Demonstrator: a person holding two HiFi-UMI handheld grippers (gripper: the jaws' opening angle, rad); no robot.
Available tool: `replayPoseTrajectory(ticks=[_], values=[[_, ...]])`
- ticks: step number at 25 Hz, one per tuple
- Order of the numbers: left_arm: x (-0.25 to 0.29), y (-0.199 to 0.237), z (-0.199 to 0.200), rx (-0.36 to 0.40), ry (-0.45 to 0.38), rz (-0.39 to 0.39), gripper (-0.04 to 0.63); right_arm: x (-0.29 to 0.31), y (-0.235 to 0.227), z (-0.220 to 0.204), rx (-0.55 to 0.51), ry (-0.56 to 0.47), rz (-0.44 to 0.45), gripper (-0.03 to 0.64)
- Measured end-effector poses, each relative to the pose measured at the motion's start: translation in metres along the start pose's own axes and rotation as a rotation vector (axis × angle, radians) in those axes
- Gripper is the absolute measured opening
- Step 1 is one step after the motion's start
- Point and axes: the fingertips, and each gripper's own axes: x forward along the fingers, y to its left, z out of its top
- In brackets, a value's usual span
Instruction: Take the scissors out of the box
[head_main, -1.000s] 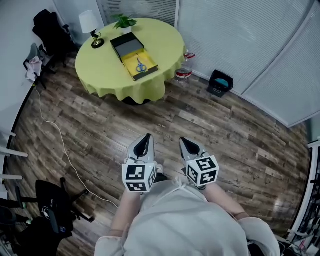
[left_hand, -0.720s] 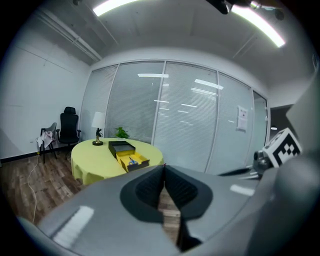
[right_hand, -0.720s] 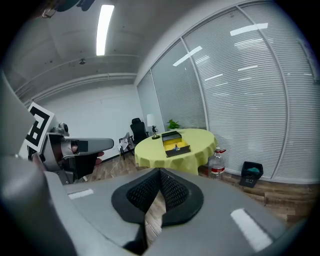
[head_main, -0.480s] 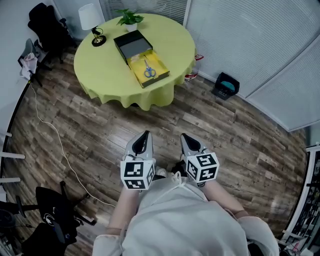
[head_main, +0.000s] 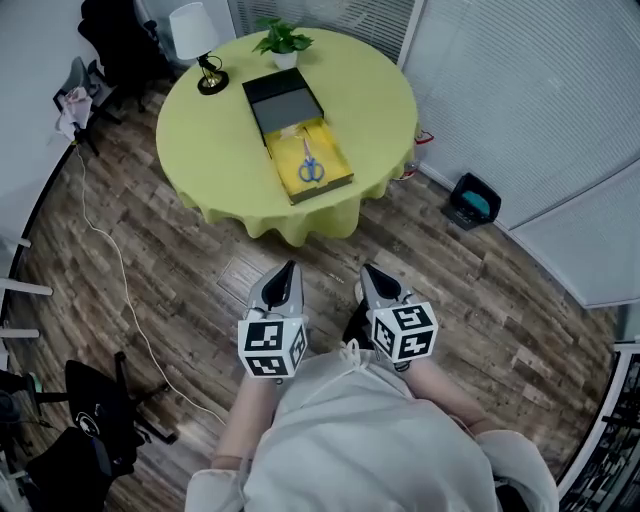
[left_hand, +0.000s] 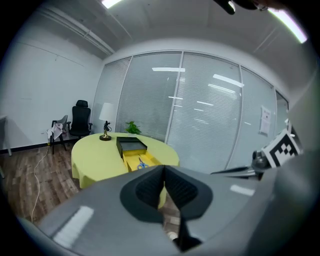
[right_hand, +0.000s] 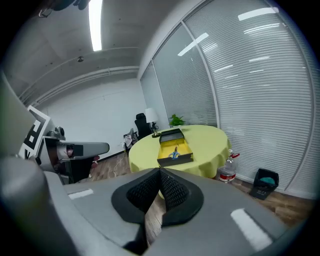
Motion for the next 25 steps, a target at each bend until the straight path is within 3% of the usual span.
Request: replayPoseTrajectory(ticks=[14, 19, 25], values=[[0.180, -0.013, 0.067, -0.138, -0.007, 0.263, 0.006, 0.122, -0.151, 0.128, -0.146, 0.069, 0.217, 0.000], [0.215, -0.010, 0.066, -0.157, 0.031, 0.323, 0.006, 0.158, -0.179, 0.146, -0.158, 0.098, 0.265, 0.000], [0.236, 0.007, 0.047, -0.208, 0.100, 0.369, 0.006, 0.186, -0.183, 0.132, -0.156, 0.166, 0.304, 0.000]])
